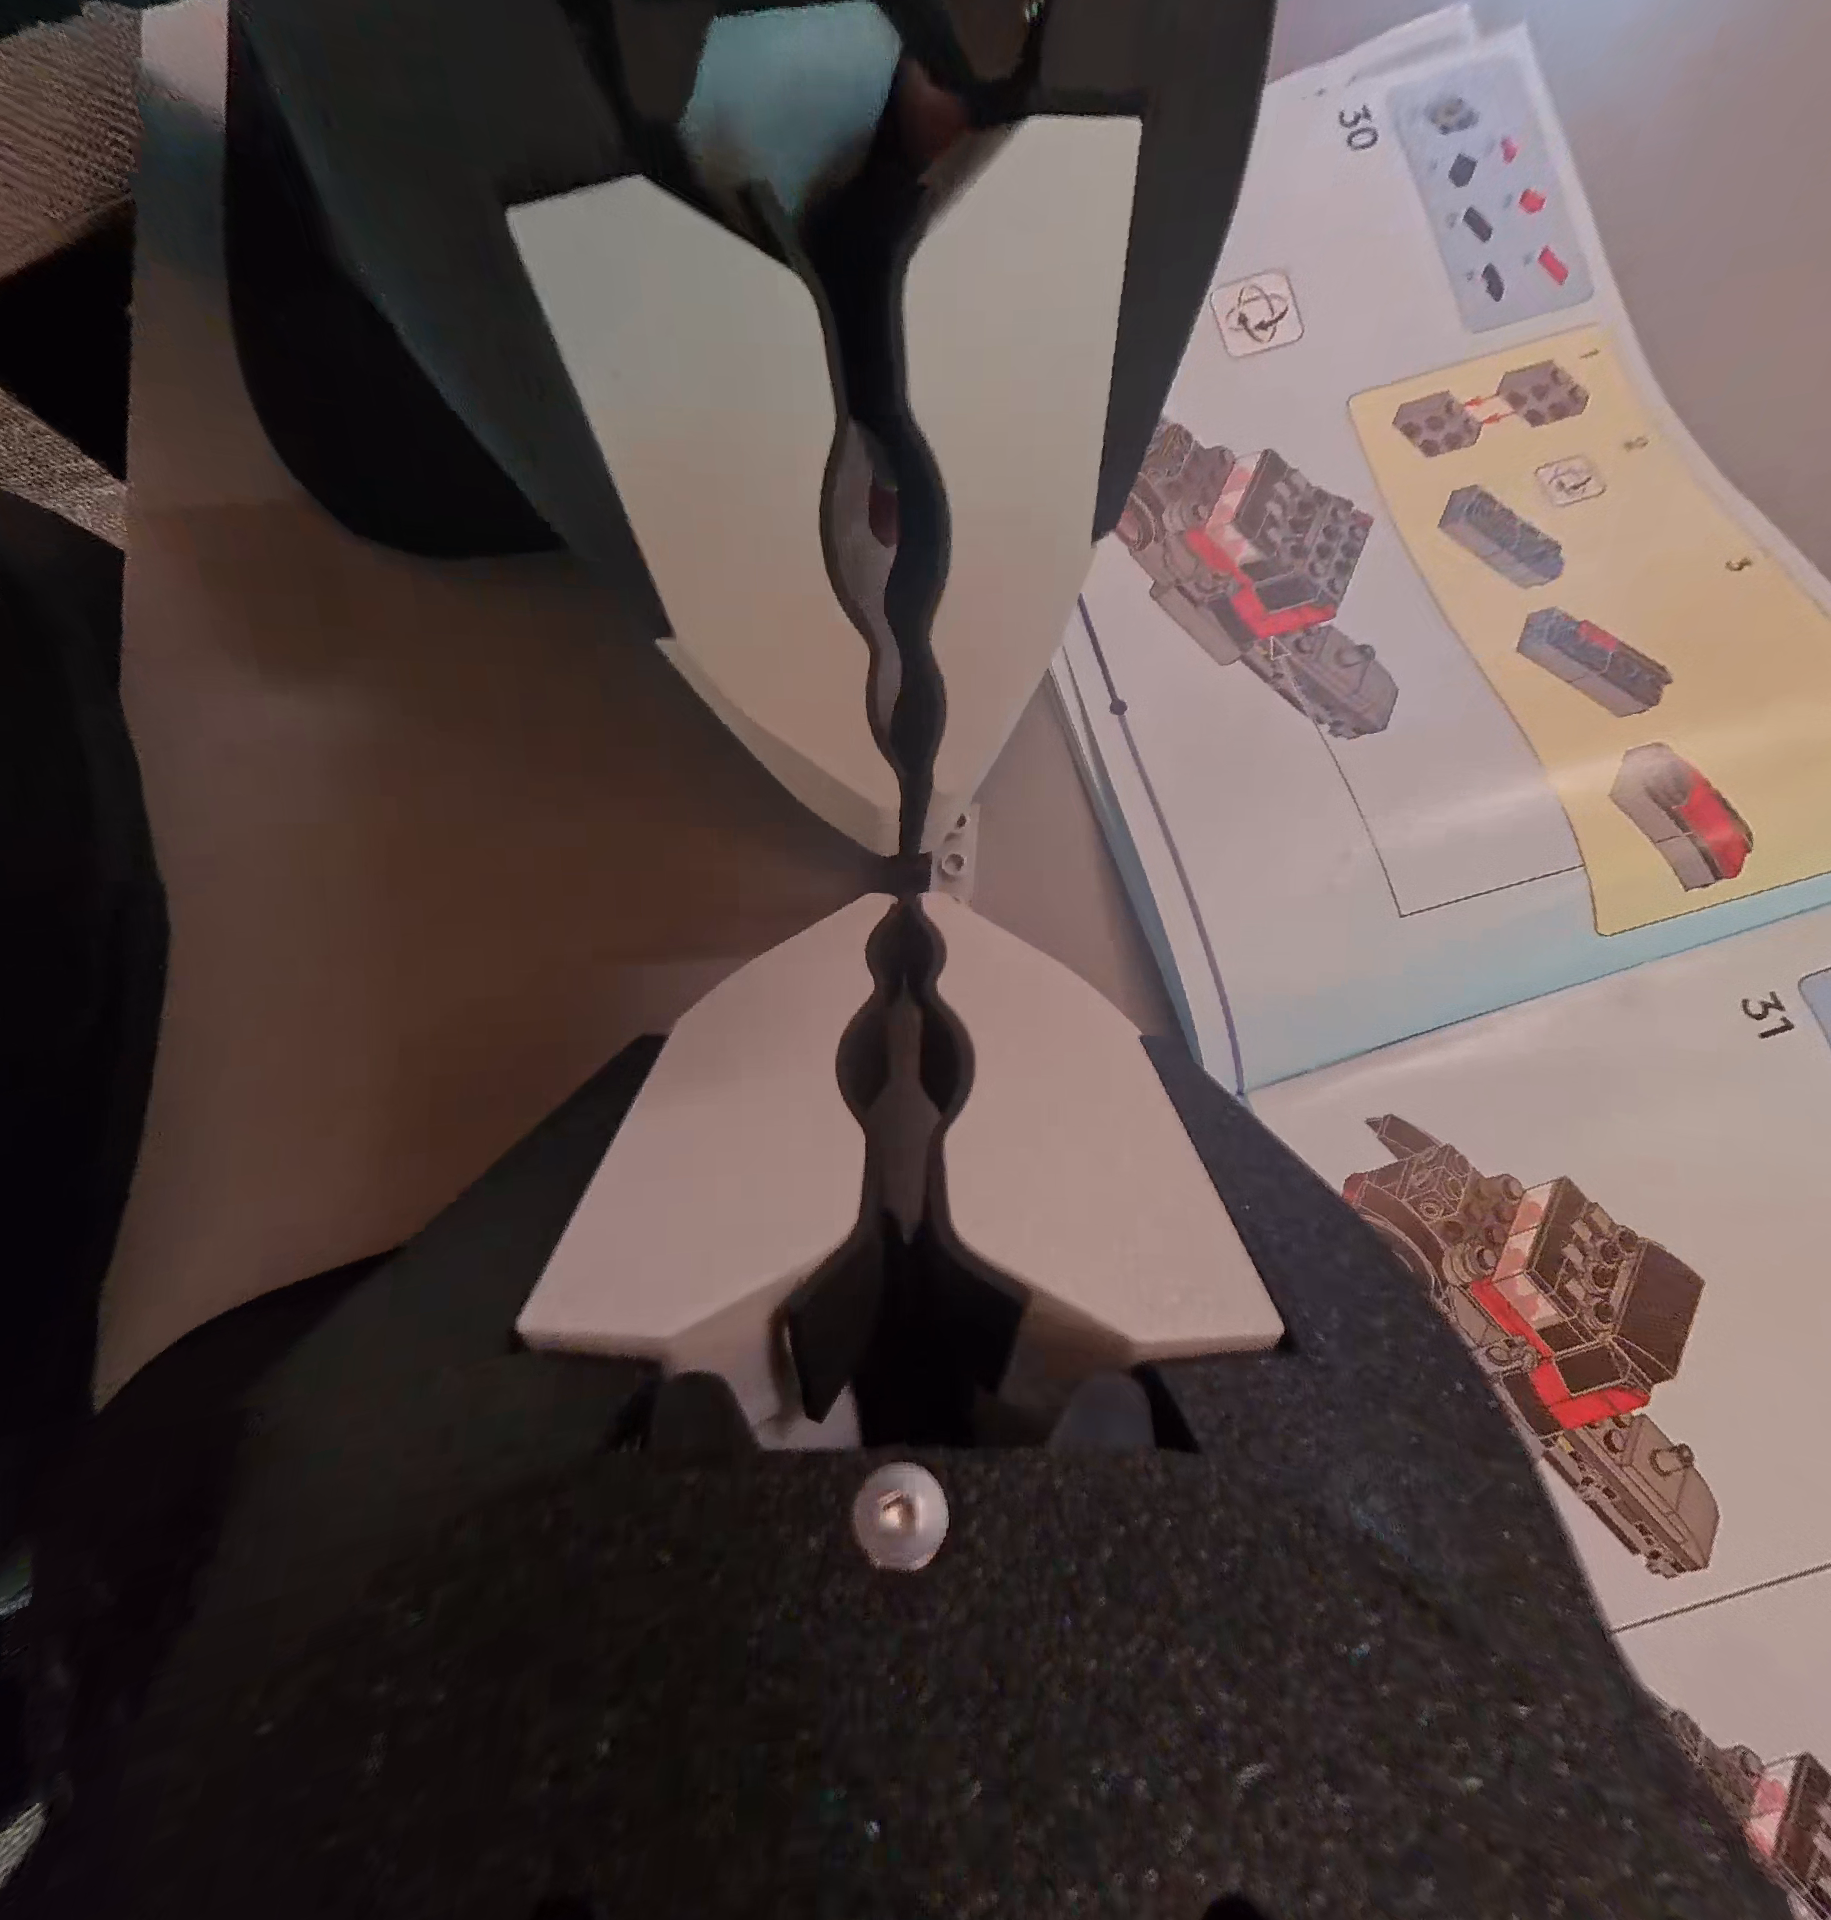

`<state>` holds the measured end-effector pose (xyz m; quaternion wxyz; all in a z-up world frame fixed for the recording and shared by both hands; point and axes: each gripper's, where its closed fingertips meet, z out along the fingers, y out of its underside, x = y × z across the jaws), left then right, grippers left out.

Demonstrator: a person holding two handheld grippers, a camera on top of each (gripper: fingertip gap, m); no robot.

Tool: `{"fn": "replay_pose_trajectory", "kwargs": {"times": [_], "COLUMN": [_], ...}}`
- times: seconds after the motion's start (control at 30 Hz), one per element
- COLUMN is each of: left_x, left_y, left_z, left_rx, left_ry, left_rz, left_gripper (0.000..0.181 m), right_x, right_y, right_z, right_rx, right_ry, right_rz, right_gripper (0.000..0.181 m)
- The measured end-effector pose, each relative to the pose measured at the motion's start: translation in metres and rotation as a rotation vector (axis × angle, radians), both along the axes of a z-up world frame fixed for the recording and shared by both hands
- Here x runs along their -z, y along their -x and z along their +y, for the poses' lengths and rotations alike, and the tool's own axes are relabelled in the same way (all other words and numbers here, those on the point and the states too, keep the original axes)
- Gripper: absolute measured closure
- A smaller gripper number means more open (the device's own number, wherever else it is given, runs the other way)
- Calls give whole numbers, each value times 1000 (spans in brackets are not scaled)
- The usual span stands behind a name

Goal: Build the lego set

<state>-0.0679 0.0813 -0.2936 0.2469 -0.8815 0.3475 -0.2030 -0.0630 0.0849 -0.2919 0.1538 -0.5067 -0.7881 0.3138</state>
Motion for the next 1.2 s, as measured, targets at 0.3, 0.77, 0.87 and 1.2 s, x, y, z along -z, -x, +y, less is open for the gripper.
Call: {"fn": "replay_pose_trajectory", "kwargs": {"times": [0.3,0.77,0.87,1.2], "left_x": [0,-1,-2,-16], "left_y": [0,-1,0,15], "left_z": [0,3,4,1], "left_rx": [-24,-197,-225,-91], "left_ry": [-33,-105,-110,-192], "left_rz": [49,11,-16,-77], "left_gripper": [180,181,172,144], "right_x": [0,2,8,9], "right_y": [1,-1,4,-8], "right_z": [0,8,5,10], "right_rx": [9,54,19,-162], "right_ry": [-43,36,12,22], "right_rz": [5,112,117,160], "right_gripper": [181,143,152,164]}}
